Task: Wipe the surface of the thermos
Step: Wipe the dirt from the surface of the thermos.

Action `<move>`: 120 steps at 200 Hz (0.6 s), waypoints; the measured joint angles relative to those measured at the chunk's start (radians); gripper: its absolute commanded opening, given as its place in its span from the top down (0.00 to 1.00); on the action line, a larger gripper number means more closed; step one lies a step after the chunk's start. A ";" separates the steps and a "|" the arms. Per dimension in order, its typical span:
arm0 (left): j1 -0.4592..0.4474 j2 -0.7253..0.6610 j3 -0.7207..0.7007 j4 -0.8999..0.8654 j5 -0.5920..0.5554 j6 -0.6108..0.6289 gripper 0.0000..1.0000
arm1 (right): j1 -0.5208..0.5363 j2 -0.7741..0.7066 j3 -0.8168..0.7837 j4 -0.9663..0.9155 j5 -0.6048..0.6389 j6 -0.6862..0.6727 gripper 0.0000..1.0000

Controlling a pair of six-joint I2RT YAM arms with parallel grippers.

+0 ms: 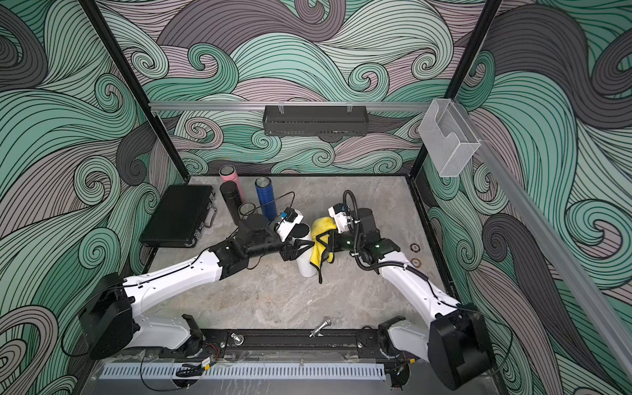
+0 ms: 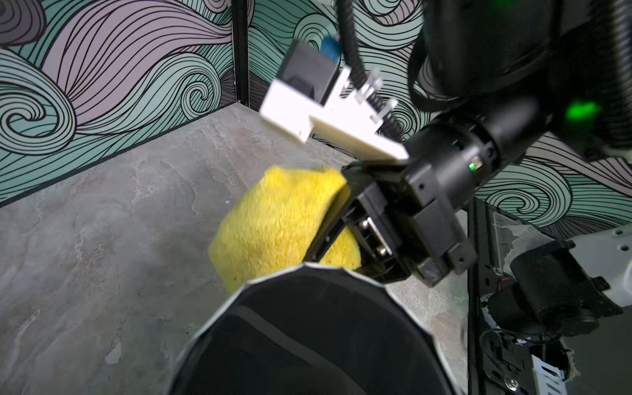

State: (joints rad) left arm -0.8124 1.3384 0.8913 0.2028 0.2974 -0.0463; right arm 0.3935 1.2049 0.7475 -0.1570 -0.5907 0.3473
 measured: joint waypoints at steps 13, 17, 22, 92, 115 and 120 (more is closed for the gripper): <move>0.000 -0.015 0.000 0.000 0.008 0.017 1.00 | -0.001 0.017 -0.027 -0.018 -0.007 -0.012 1.00; 0.000 -0.019 0.000 0.000 0.011 0.021 1.00 | -0.001 0.022 -0.031 -0.025 -0.008 -0.015 1.00; 0.000 -0.023 0.000 0.000 0.014 0.027 1.00 | -0.002 0.031 -0.037 -0.034 -0.008 -0.019 1.00; 0.008 -0.029 0.000 -0.001 0.029 0.065 1.00 | -0.013 0.134 0.218 -0.069 -0.095 -0.064 1.00; 0.008 -0.024 0.000 0.000 0.030 0.066 1.00 | -0.013 0.179 0.315 -0.060 -0.165 -0.084 1.00; 0.008 -0.023 0.000 0.000 0.030 0.067 1.00 | -0.013 0.190 0.323 -0.058 -0.179 -0.087 1.00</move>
State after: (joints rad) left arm -0.8047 1.3159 0.8913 0.2024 0.3271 0.0204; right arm 0.3809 1.3945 1.0706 -0.2146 -0.7692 0.2604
